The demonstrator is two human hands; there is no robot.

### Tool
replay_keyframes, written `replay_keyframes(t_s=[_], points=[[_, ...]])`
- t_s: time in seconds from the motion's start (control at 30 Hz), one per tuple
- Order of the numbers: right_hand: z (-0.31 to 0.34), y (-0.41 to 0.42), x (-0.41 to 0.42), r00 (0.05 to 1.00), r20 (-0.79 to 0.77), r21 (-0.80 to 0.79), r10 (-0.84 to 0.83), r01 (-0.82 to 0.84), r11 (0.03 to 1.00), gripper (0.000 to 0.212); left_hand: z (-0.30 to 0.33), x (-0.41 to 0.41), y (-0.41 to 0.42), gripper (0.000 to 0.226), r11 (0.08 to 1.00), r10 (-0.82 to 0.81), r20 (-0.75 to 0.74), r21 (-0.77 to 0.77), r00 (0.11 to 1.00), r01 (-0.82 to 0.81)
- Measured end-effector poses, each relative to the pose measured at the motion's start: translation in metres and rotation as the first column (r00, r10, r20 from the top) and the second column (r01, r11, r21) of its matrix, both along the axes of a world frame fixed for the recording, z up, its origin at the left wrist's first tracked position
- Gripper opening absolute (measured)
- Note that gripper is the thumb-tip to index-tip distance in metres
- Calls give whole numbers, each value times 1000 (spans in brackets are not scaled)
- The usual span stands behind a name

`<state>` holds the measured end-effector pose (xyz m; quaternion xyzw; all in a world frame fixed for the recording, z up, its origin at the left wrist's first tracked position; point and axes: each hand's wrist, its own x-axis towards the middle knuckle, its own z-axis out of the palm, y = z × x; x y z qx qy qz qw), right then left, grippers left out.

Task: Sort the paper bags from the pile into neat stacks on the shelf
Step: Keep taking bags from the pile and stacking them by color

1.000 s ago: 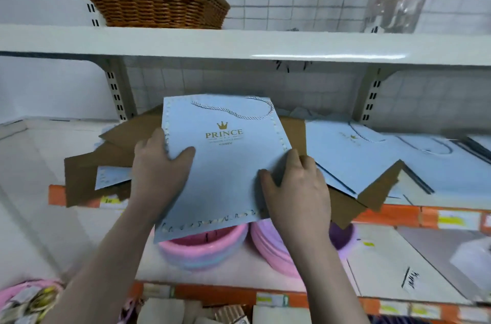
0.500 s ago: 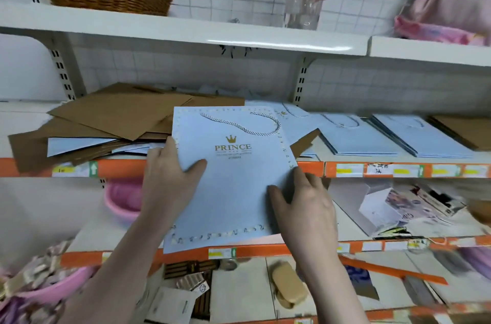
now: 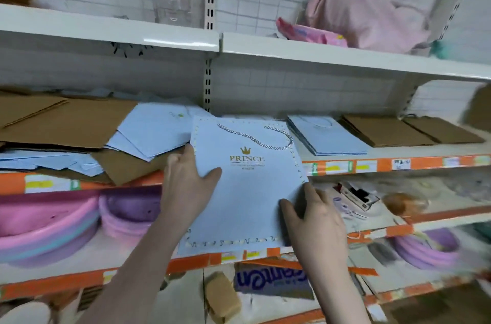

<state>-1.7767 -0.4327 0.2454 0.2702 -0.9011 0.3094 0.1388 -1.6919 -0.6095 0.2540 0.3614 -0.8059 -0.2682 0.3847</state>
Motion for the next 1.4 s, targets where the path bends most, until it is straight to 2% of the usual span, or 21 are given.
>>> replay_keyframes(t_s=[0.07,0.2,0.47,0.63,0.73,0.93,1.13,1.27,1.4], points=[[-4,29,-40,999,-8,-4,-45,45,999,33,-5,-45,30,49,999,-41,-11,-4,999,41],[-12,76,-101,994,11,37,-111,111,993,41,-10,-112,80,57,995,-56,50,86,997,51],[-22,91,-174,997,8,-1,-74,74,997,40,-11,-176,98,40,998,-28,63,51,998,24],[-25,69,-205,998,6,-3,-60,60,998,40,-12,-206,79,30,998,-38,39,52,999,36],[-24,52,-227,999,20,15,-34,34,999,35,-13,-229,57,32,997,-37,38,63,999,35],[-22,-3,-270,1000,20,21,15,-15,1000,28,-18,-268,1,20,996,-13,6,84,1000,13],[-24,-61,-294,990,97,20,100,-102,995,27,-22,-279,-47,15,996,76,85,46,993,-80],[-17,-85,-304,986,80,-58,148,-143,988,23,-20,-281,-74,40,998,59,61,-41,996,-56],[-2,-102,-316,980,32,-123,196,-191,974,23,-19,-281,-83,37,995,94,49,-46,994,-92]])
